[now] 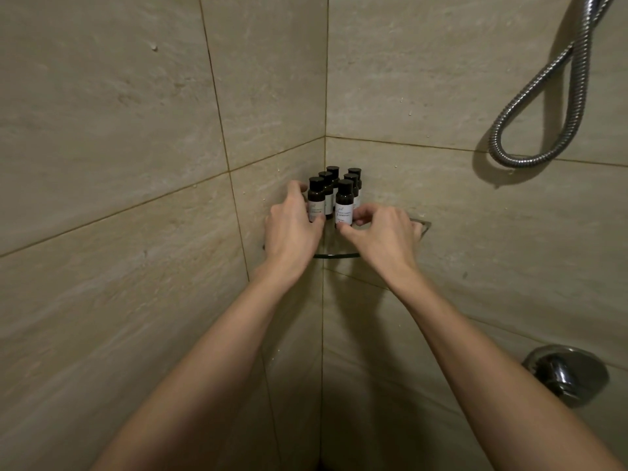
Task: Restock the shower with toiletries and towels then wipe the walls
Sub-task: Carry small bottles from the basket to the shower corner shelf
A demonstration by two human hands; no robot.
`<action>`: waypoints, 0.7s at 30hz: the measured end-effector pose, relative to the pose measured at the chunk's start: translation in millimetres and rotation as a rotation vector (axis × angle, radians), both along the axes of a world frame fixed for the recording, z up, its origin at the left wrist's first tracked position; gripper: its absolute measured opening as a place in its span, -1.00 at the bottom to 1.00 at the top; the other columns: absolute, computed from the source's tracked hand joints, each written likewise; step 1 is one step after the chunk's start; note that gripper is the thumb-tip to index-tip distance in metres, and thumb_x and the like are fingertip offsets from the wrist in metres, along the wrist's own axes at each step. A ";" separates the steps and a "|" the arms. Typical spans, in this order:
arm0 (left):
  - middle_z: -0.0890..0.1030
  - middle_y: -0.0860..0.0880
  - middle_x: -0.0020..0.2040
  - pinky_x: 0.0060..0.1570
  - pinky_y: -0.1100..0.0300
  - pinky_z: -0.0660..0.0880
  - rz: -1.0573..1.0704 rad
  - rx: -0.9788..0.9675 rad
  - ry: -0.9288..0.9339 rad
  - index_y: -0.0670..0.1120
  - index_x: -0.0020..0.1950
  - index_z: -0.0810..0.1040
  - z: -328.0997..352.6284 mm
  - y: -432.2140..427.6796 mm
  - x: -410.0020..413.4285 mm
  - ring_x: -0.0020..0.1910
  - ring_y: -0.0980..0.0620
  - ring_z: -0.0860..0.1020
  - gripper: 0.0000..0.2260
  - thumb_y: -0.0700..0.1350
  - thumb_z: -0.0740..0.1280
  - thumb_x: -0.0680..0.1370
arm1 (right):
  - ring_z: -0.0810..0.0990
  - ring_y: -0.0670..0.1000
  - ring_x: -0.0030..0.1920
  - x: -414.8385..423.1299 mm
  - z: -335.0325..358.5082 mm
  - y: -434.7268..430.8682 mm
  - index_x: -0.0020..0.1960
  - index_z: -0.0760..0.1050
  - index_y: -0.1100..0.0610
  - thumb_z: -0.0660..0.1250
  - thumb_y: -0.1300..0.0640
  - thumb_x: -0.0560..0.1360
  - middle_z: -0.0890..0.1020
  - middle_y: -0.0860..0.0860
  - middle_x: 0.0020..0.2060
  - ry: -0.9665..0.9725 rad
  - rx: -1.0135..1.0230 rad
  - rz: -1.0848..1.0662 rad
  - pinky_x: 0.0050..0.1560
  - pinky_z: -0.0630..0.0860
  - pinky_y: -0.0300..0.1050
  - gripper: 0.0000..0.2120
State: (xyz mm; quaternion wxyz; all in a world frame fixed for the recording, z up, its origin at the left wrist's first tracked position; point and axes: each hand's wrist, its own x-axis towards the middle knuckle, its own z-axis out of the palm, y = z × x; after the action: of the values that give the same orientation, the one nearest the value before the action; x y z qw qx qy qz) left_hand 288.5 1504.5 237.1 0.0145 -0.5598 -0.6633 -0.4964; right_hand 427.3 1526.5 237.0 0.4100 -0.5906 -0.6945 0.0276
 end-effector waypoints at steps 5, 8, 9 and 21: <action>0.69 -0.03 0.06 0.05 -0.06 0.65 -0.005 0.007 0.001 -0.06 0.36 0.41 -1.3 -2.0 -0.4 0.04 -0.03 0.68 -0.53 -0.12 0.50 0.50 | 0.59 0.03 0.15 -0.7 -0.3 -0.7 0.09 0.68 -0.06 0.41 -0.26 0.44 0.72 -0.14 -0.04 0.008 0.009 -0.005 0.12 0.29 0.01 -0.65; 0.67 -0.04 0.16 0.12 -0.03 0.63 -0.037 0.013 -0.036 -0.08 0.38 0.41 0.3 -7.7 -1.1 0.13 0.00 0.66 -0.54 -0.08 0.47 0.53 | 0.59 0.01 0.15 0.7 -0.9 -1.2 0.11 0.68 -0.06 0.42 -0.25 0.45 0.72 -0.14 -0.02 0.021 0.007 0.017 0.14 0.28 0.01 -0.64; 0.66 -0.04 0.20 0.16 0.00 0.62 -0.052 0.033 -0.065 -0.08 0.38 0.42 0.4 -11.5 -0.8 0.16 0.02 0.64 -0.55 -0.07 0.45 0.54 | 0.59 0.01 0.15 2.5 -1.4 -2.4 0.11 0.68 -0.06 0.41 -0.25 0.45 0.72 -0.15 -0.01 0.036 0.017 0.027 0.13 0.26 -0.01 -0.65; 0.44 -0.21 0.44 0.51 0.11 0.18 -0.201 0.236 0.359 -0.12 0.24 0.56 -161.8 -97.3 13.7 0.50 -0.20 0.33 -0.74 -0.12 0.38 0.57 | 0.57 -0.02 -0.16 99.8 -139.1 -42.7 0.04 0.58 0.06 0.32 0.21 0.53 0.61 0.03 -0.16 0.581 0.170 0.065 -0.08 0.51 -0.12 -0.86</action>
State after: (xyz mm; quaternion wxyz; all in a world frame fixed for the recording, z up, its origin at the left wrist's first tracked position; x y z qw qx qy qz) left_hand 302.2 1407.1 75.3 0.1481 -0.6968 -0.5283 -0.4621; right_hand 527.1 1483.9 97.8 0.6386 -0.4989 -0.5664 0.1503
